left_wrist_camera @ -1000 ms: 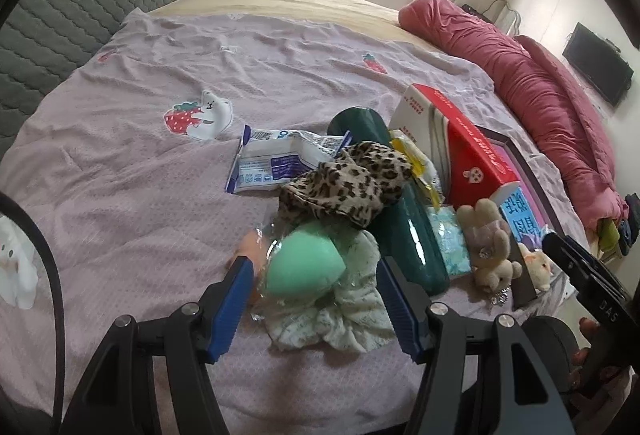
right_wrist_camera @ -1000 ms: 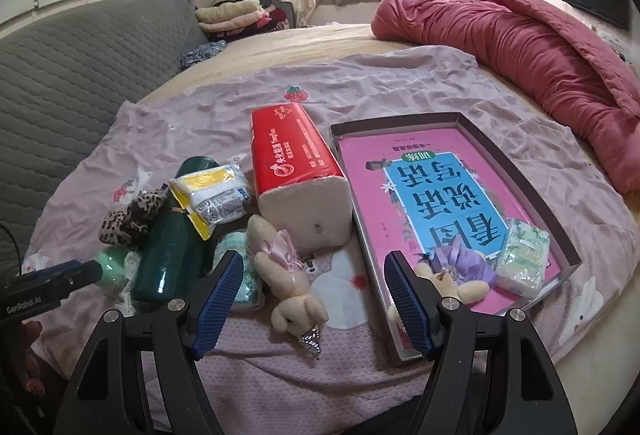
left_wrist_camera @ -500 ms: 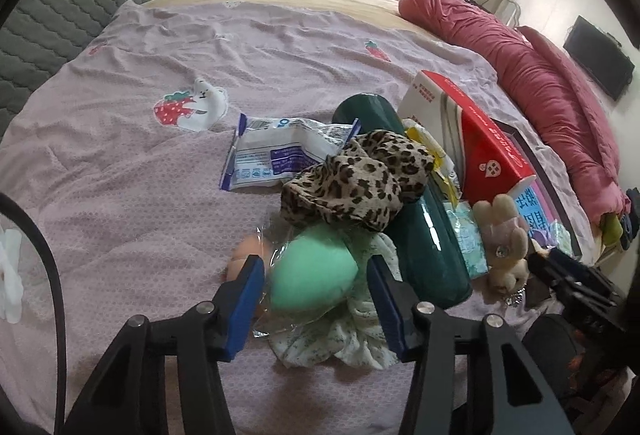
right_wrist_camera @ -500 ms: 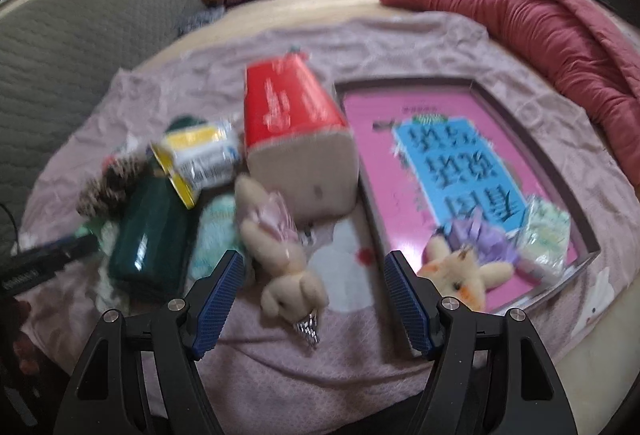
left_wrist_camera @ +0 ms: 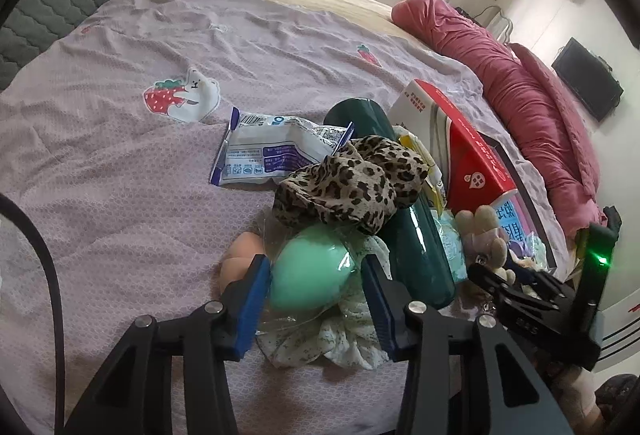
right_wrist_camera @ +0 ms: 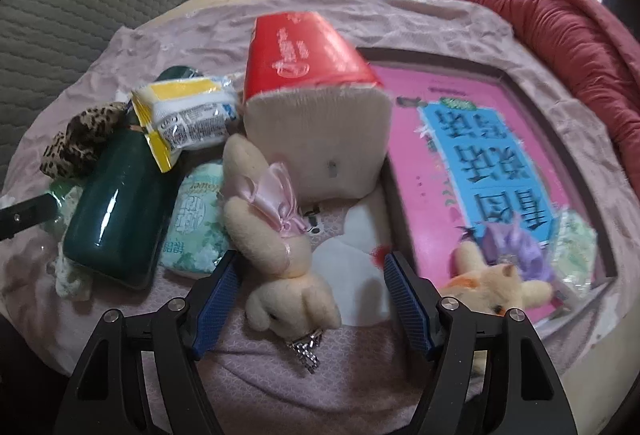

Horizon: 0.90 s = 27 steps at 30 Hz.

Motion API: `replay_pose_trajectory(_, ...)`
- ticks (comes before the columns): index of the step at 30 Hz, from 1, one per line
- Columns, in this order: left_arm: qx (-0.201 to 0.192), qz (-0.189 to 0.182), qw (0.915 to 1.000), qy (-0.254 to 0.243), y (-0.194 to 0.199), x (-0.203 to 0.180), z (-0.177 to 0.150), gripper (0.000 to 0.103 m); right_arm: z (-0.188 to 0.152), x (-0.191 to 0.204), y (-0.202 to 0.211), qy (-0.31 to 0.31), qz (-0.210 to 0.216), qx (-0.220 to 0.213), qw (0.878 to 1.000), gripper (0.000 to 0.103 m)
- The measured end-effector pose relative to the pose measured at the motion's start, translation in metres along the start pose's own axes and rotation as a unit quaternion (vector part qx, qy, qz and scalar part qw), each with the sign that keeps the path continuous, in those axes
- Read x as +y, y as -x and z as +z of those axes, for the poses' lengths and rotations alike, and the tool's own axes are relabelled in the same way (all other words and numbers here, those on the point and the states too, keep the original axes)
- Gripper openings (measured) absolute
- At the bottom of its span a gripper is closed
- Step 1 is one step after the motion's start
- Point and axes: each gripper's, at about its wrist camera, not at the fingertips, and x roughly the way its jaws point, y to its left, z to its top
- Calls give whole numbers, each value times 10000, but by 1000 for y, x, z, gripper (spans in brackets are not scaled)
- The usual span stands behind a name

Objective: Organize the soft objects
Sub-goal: 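Grasp the cream plush bunny with pink bow with the right tool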

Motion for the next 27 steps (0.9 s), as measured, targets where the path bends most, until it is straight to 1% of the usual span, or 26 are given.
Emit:
replay_pose_trajectory(1, 10, -14, 10000, 8, 0, 0, 0, 47, -1, -1, -3, -5, 19, 55, 10000, 55)
replay_pose_trajectory(3, 7, -38, 10000, 22, 0, 0, 0, 46, -2, -1, -6, -15, 130, 82, 9999, 49)
replay_pose_trajectory(4, 4, -44, 10000, 16, 1, 0, -1, 46, -2, -1, -5, 8, 188, 43, 9998, 42)
replay_pose_trajectory(5, 2, -40, 10000, 15, 1, 0, -1, 45, -3, 0, -4, 37, 234, 24, 9997, 38)
replay_pose_trajectory(9, 2, -67, 10000, 19, 3, 0, -2, 45, -3, 3, 2, 87, 309, -113, 9994, 36)
replay_pose_trajectory(13, -24, -93, 9999, 33, 7, 0, -4, 44, -2, -5, 12, -100, 512, -300, 9982, 35)
replay_pose_trajectory(19, -233, -169, 9996, 57, 20, 1, -6, 44, 0, -7, 34, -226, 821, -675, 9941, 35)
replay_pose_trajectory(22, -341, -194, 9992, 77, 28, 1, -8, 44, 0, -7, 36, -235, 866, -688, 9936, 35)
replay_pose_trajectory(27, -315, -224, 9991, 153, 33, 2, -11, 44, 0, -7, 37, -246, 908, -683, 9932, 35)
